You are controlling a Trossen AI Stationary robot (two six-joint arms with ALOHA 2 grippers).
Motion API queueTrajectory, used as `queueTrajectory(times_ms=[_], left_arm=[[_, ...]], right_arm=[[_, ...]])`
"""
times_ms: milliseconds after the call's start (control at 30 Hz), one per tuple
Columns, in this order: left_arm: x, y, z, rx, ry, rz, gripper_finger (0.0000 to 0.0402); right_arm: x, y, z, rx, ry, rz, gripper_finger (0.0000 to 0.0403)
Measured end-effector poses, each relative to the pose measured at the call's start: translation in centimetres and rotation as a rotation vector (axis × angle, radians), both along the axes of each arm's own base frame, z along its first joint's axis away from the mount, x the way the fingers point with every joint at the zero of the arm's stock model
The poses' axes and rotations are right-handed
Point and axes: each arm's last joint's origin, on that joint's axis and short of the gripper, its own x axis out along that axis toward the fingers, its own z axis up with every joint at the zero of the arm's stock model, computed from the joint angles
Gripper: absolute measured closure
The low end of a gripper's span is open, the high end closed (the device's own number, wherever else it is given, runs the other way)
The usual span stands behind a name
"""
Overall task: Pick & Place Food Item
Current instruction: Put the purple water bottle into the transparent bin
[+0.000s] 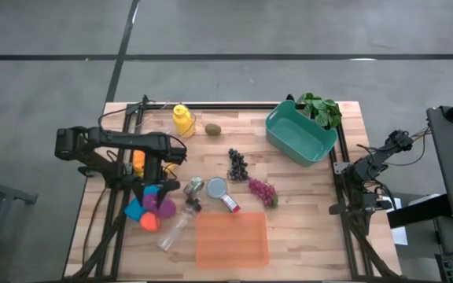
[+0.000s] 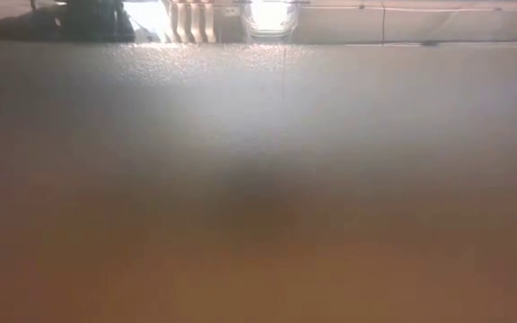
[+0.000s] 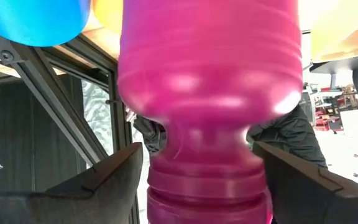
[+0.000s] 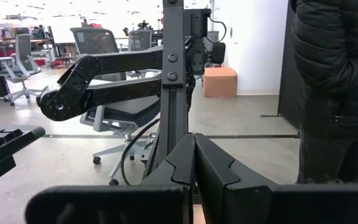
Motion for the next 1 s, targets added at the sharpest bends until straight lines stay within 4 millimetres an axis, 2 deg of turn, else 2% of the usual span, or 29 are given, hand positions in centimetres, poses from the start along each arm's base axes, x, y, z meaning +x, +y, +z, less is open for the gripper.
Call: queueTrajectory(times_ms=[567,800,1000], left_arm=[[0.9,0.2,2.1,0.043,-0.032,-0.030,0.0093],[1.8,0.6,4.7,0.161,-0.095,-0.072,0.0093],[1.4,0.7,7.6,0.304,-0.138,-0.050,0.0093]], right_arm=[[0.0,0.0,0.0,0.000,0.000,0.000,0.0395],[0.0,0.0,0.0,0.000,0.000,0.000,0.0395],[0.0,0.0,0.0,0.000,0.000,0.000,0.0395]])
